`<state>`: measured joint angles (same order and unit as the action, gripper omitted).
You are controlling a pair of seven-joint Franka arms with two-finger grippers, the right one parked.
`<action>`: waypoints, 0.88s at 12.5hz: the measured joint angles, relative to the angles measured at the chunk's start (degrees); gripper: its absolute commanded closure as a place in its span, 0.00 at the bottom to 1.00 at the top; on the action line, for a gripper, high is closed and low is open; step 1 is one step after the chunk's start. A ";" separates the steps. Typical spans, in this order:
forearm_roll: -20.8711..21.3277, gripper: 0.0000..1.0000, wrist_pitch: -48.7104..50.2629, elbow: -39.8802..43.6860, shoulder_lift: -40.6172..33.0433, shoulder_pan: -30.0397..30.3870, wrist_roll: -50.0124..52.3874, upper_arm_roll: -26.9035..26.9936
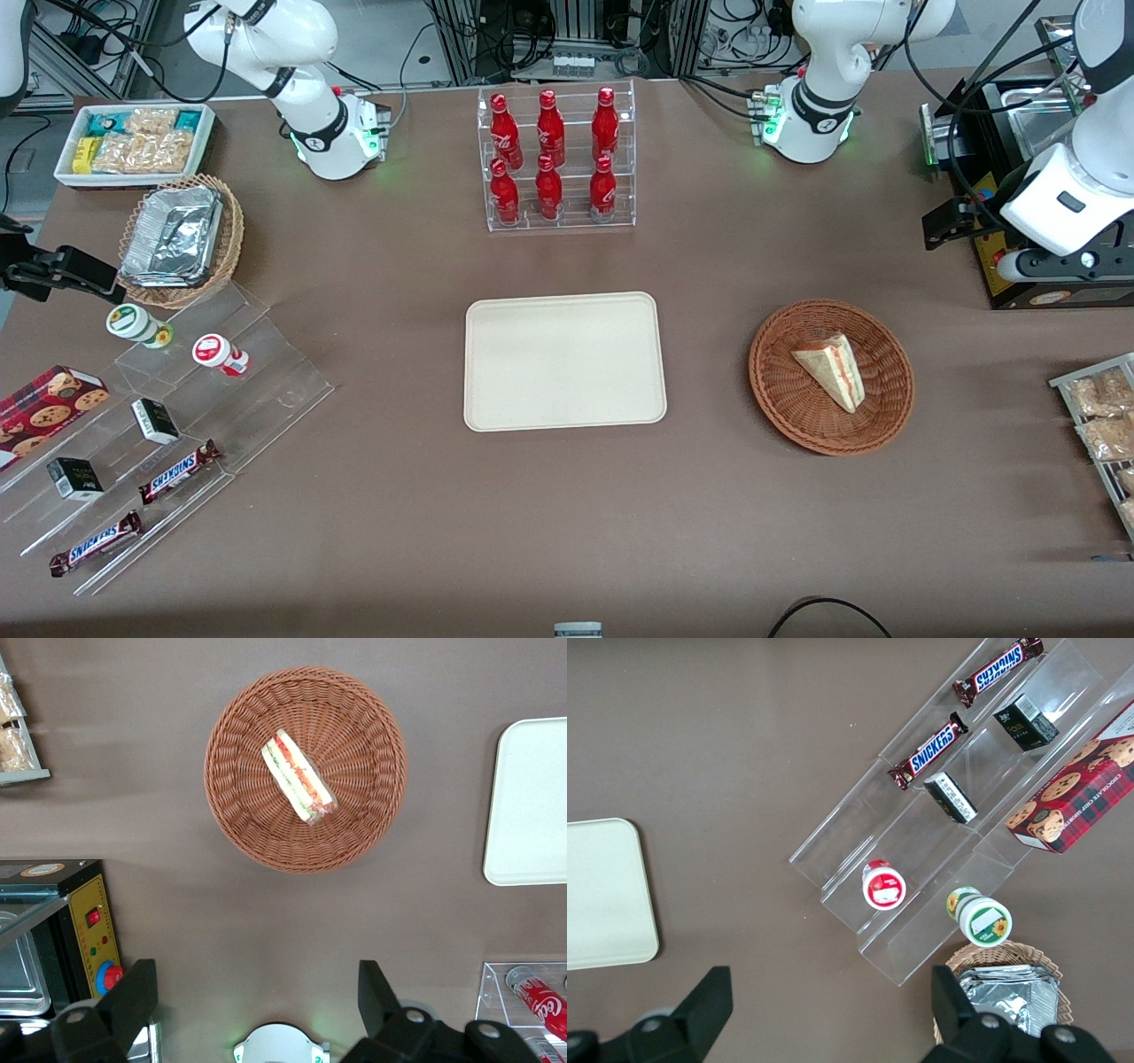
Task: Place sandwich from basket to tray
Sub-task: 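Move the left gripper over the wicker basket above the wrapped sandwich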
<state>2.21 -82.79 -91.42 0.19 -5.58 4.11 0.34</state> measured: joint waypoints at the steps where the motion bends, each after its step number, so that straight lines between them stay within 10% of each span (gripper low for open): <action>1: 0.00 0.00 -0.05 -0.01 0.08 0.00 -0.04 0.00; 11: -0.16 0.00 -9.12 -10.09 2.74 -0.08 -0.14 -0.10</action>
<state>2.05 -91.91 -101.52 2.92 -5.66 3.97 0.24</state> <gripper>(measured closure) 0.000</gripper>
